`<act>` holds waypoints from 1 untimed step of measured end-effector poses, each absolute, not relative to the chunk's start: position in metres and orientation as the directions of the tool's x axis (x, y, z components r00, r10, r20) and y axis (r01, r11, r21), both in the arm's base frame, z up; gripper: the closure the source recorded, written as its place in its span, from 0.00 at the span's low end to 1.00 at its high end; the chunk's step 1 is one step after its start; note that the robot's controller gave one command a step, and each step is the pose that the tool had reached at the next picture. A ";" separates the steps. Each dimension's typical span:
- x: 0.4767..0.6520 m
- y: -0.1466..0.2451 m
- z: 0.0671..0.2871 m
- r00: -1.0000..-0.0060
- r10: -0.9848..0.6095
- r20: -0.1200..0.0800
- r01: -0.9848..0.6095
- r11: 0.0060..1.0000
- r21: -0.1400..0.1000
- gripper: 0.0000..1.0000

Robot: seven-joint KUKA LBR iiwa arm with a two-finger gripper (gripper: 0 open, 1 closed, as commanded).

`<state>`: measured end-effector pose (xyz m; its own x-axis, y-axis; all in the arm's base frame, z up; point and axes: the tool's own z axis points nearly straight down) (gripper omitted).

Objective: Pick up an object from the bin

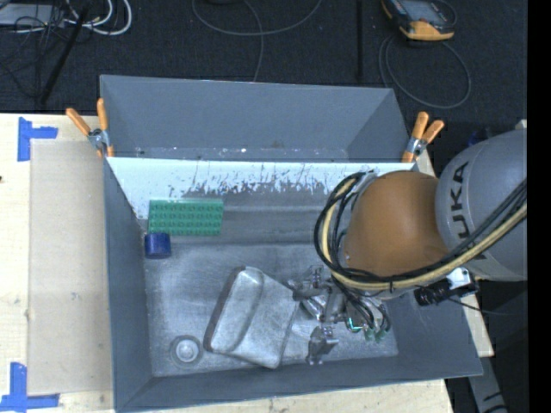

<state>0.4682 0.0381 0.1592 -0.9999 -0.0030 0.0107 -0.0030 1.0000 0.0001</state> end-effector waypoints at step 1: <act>0.519 -0.015 0.072 -0.991 0.134 -0.011 0.134 0.991 0.005 0.00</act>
Offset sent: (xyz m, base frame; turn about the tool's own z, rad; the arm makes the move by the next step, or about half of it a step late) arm 0.0461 -0.0541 -0.0892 0.1366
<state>0.5188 -0.0146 0.0716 -0.9909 0.1344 -0.0113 0.1344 0.9909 0.0053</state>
